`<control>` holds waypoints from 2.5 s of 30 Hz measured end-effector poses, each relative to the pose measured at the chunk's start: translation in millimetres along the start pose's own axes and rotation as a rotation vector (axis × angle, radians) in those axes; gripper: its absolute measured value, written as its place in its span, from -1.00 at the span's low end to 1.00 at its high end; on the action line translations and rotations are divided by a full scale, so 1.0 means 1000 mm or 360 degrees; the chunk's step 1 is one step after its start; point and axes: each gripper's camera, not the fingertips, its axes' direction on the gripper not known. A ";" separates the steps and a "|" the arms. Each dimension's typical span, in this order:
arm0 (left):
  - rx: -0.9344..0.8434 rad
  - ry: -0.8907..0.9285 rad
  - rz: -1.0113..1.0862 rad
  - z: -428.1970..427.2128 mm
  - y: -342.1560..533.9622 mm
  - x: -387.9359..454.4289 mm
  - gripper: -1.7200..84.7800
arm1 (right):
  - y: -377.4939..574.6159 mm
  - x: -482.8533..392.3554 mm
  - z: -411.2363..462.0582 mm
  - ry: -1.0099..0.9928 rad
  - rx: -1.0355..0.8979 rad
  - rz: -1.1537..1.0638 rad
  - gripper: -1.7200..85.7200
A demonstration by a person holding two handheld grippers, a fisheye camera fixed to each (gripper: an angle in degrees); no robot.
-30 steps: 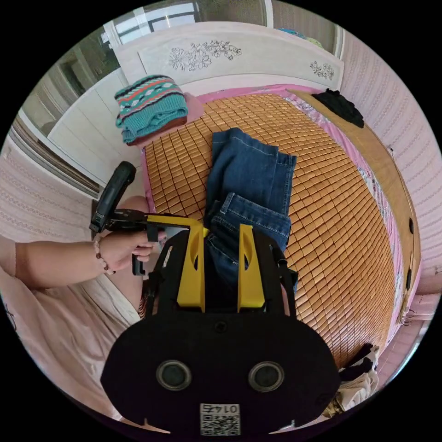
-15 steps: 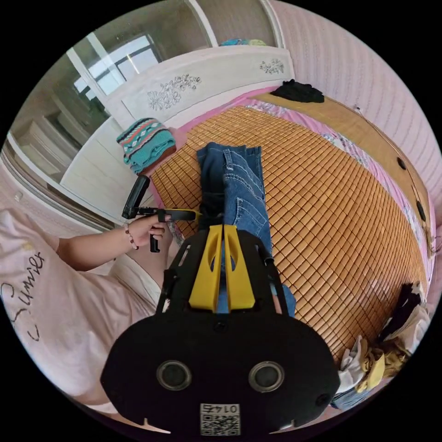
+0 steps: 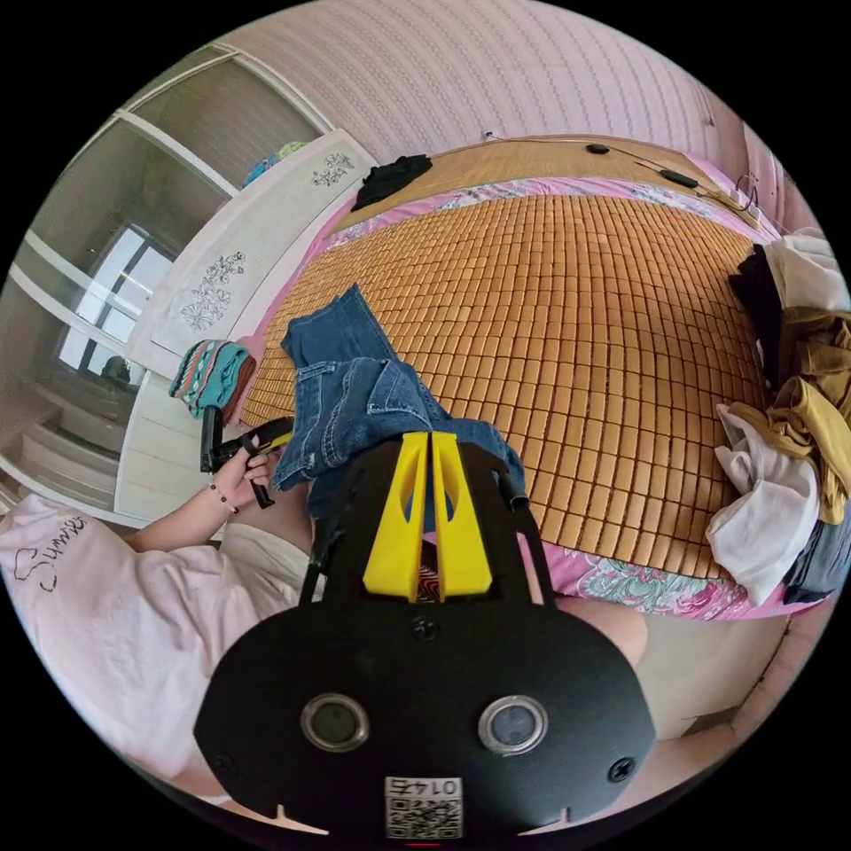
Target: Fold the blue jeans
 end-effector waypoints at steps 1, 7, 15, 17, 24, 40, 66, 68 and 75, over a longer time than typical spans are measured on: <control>-0.0072 0.0057 -0.0050 0.009 -0.001 -0.002 -0.64 | 0.002 -0.004 -0.005 -0.0029 0.0042 -0.0049 -0.86; -0.0265 0.0177 -0.0019 0.032 0.001 0.008 -0.79 | 0.007 -0.026 -0.013 -0.0064 0.0062 -0.0257 -0.56; -0.0159 0.0124 0.0116 0.009 0.013 0.043 -0.86 | -0.018 -0.110 0.055 0.0063 -0.0126 -0.0649 -0.49; -0.0128 0.0112 0.0169 0.004 0.019 0.054 -0.86 | -0.028 -0.134 0.071 0.0025 -0.0150 -0.0726 -0.50; -0.0054 0.0041 0.0378 -0.008 0.034 0.089 -0.87 | -0.037 -0.171 0.106 -0.0050 -0.0243 -0.0853 -0.55; -0.0130 -0.0056 0.0387 -0.019 0.076 0.112 -0.77 | -0.004 -0.065 0.045 0.0189 -0.0245 -0.0541 -0.92; 0.0153 0.0028 0.0737 -0.095 0.086 0.186 -0.98 | 0.159 0.095 -0.183 -0.0191 0.0746 0.0320 -0.94; 0.0178 0.0306 0.0957 -0.118 0.090 0.234 -0.98 | 0.171 0.101 -0.242 -0.0266 0.1047 0.0301 -0.94; 0.0402 0.1166 0.1839 -0.213 0.129 0.418 -0.98 | 0.197 0.051 -0.472 -0.0143 0.2083 -0.0110 -0.94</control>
